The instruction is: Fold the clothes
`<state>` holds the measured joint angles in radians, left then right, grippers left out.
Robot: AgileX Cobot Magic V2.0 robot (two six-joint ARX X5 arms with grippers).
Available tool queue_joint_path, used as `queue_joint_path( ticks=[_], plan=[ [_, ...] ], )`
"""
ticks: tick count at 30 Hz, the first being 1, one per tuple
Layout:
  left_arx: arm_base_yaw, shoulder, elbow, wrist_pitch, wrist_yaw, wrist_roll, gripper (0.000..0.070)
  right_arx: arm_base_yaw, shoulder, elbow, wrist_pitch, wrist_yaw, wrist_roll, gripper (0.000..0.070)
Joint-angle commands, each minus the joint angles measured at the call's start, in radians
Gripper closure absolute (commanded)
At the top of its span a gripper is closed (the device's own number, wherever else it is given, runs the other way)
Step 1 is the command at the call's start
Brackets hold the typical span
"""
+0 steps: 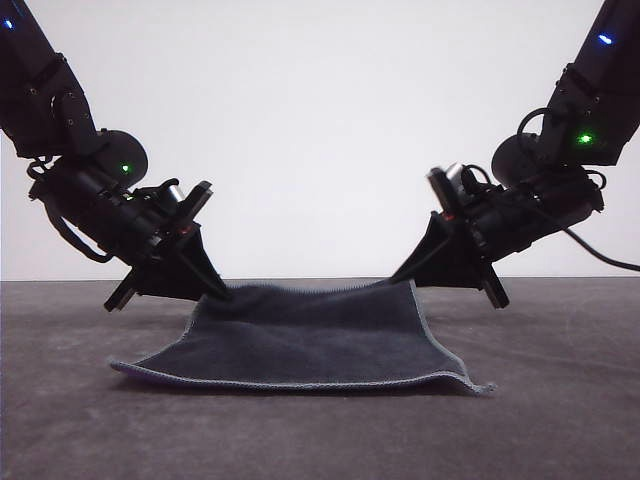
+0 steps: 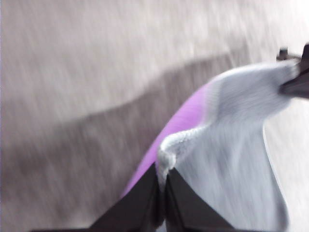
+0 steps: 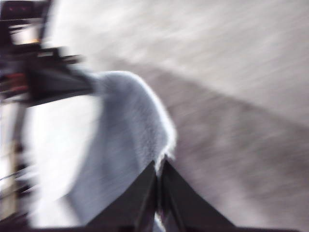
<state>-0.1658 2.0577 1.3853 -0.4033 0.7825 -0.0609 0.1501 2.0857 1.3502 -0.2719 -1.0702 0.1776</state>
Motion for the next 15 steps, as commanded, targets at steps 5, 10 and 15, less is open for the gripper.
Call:
queue_joint_path(
  ticks=[5,10,15],
  plan=[
    [0.000,-0.055,0.019,-0.140,0.015,0.154,0.0700,0.004,0.025,0.008,-0.143,-0.086,-0.145,0.0691],
    [0.000,-0.089,0.019,-0.248,0.048,0.208,0.0700,0.006,0.025,0.008,-0.304,-0.103,-0.268,0.0690],
    [-0.004,-0.092,0.019,-0.354,0.084,0.260,0.0700,0.006,0.025,0.008,-0.471,-0.137,-0.398,0.0690]
  ],
)
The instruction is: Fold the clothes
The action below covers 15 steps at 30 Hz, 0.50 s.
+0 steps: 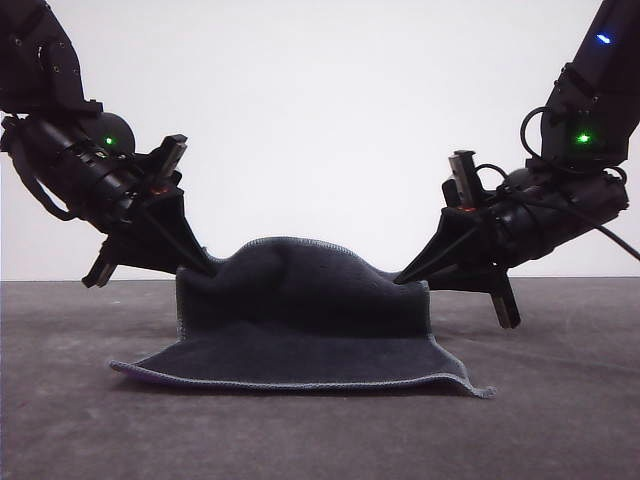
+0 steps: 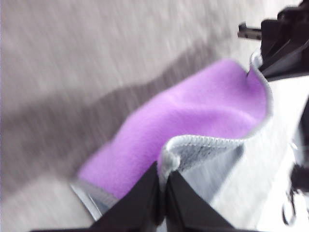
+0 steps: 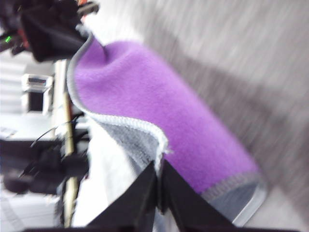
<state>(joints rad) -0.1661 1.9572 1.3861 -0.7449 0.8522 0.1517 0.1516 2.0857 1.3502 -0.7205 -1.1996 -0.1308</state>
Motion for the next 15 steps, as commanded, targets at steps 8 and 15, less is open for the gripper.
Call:
queue_joint_path(
  ticks=[8,15],
  plan=[
    [-0.011,0.008,0.018,-0.173,0.017,0.134,0.0700,0.010,0.025,0.008,-0.203,-0.006,-0.220,0.0690],
    [-0.011,0.008,0.018,-0.239,0.017,0.162,0.0700,0.018,0.025,0.008,-0.293,-0.006,-0.290,0.0689]
  ],
)
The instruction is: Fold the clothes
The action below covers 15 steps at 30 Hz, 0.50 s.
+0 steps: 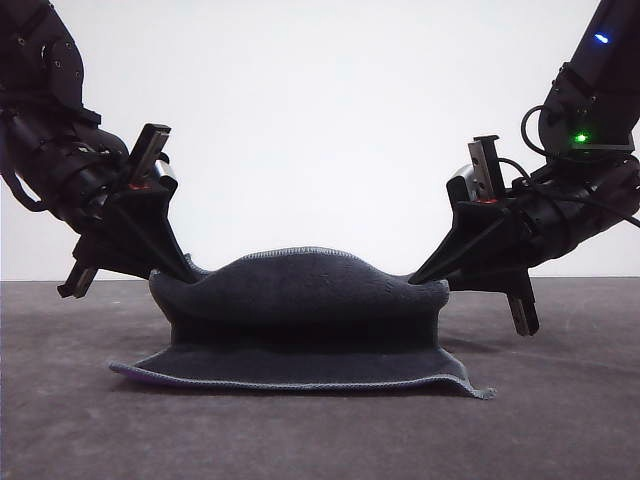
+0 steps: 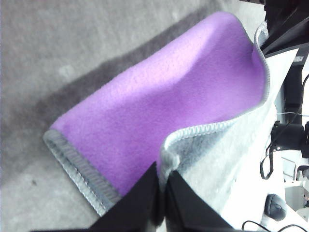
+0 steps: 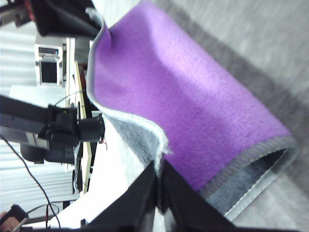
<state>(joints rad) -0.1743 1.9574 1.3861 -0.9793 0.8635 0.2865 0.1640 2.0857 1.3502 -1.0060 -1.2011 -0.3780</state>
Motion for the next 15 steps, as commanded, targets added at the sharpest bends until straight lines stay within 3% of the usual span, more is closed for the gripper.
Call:
queue_joint_path(
  ticks=[1,4,7,11,15],
  plan=[
    [-0.003,0.008,0.018,-0.007,0.006,0.028,0.0699,0.008,0.025,0.008,-0.016,-0.004,-0.051,0.0688],
    [-0.004,0.008,0.018,-0.023,0.006,0.028,0.0679,0.016,0.025,0.008,-0.034,-0.004,-0.058,0.0640],
    [-0.004,0.008,0.018,-0.037,0.006,0.028,0.0588,0.017,0.025,0.008,-0.045,-0.003,-0.062,0.0540],
    [-0.004,0.008,0.018,-0.059,0.006,0.028,0.0434,0.017,0.025,0.008,-0.048,-0.004,-0.064,0.0482],
    [-0.004,0.008,0.018,-0.079,0.006,0.028,0.0378,0.015,0.025,0.008,-0.067,-0.003,-0.076,0.0385]
  ],
)
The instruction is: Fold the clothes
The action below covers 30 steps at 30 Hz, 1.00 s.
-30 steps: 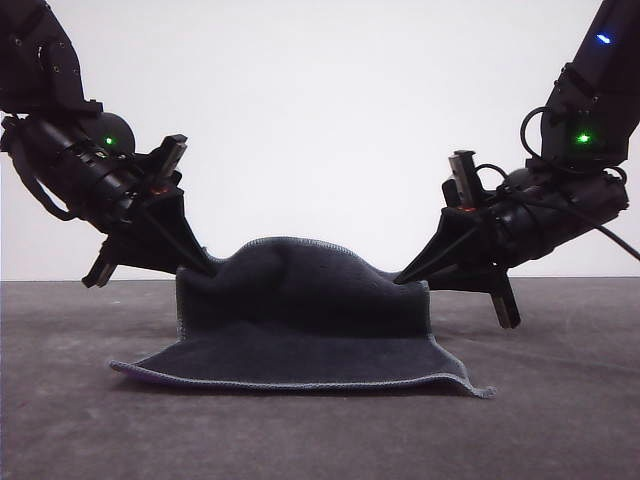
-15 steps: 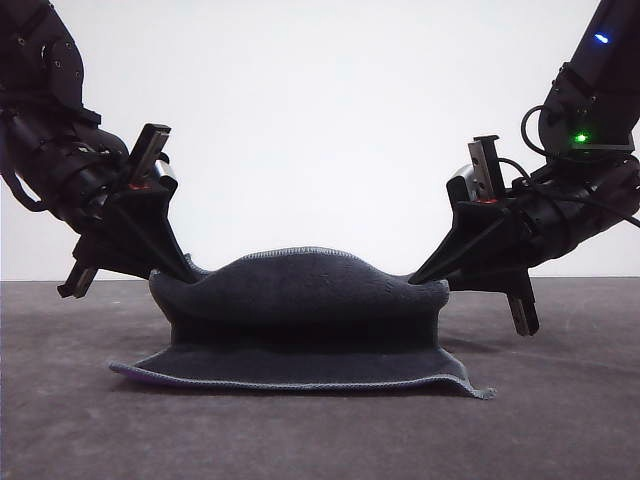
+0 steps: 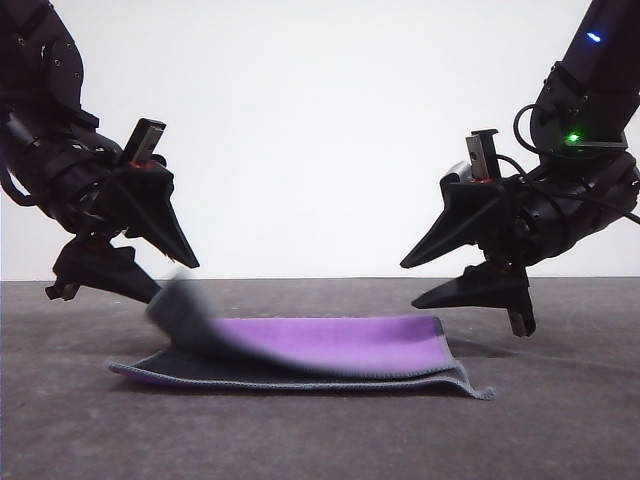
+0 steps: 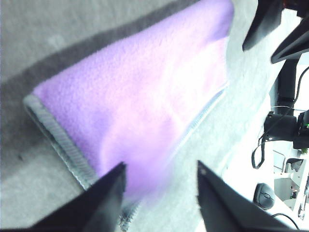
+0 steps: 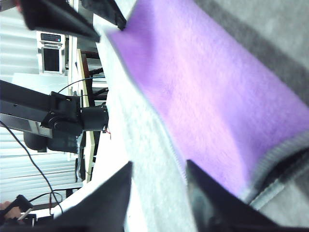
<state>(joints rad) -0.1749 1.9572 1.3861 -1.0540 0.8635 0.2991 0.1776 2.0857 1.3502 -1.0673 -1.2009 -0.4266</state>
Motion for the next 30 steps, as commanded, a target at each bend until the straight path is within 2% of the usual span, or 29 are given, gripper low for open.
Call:
queue_joint_path(
  ticks=[1,4,11,16,20,26,30],
  plan=[
    [-0.003,0.008,0.018,-0.004,0.006,0.015,0.0378,0.002,0.025,0.008,-0.008,-0.004,-0.029,0.0357],
    [-0.003,0.008,0.018,-0.011,0.009,0.015,0.0378,0.001,0.025,0.008,-0.012,-0.004,-0.031,0.0315],
    [0.000,0.005,0.021,-0.035,0.009,0.028,0.0378,-0.015,-0.022,0.011,-0.048,-0.003,-0.054,0.0309],
    [0.001,-0.035,0.026,-0.030,-0.001,0.023,0.0378,-0.038,-0.149,0.011,-0.063,0.025,-0.058,0.0310],
    [0.002,-0.109,0.029,-0.021,-0.044,-0.002,0.0378,-0.058,-0.289,0.011,-0.051,0.121,-0.016,0.0310],
    [0.002,-0.288,0.029,0.013,-0.237,-0.090,0.0378,-0.072,-0.527,0.011,-0.011,0.370,0.129,0.0311],
    [0.002,-0.432,0.029,0.031,-0.332,-0.126,0.0381,-0.072,-0.681,0.011,-0.011,0.473,0.183,0.0311]
  ],
)
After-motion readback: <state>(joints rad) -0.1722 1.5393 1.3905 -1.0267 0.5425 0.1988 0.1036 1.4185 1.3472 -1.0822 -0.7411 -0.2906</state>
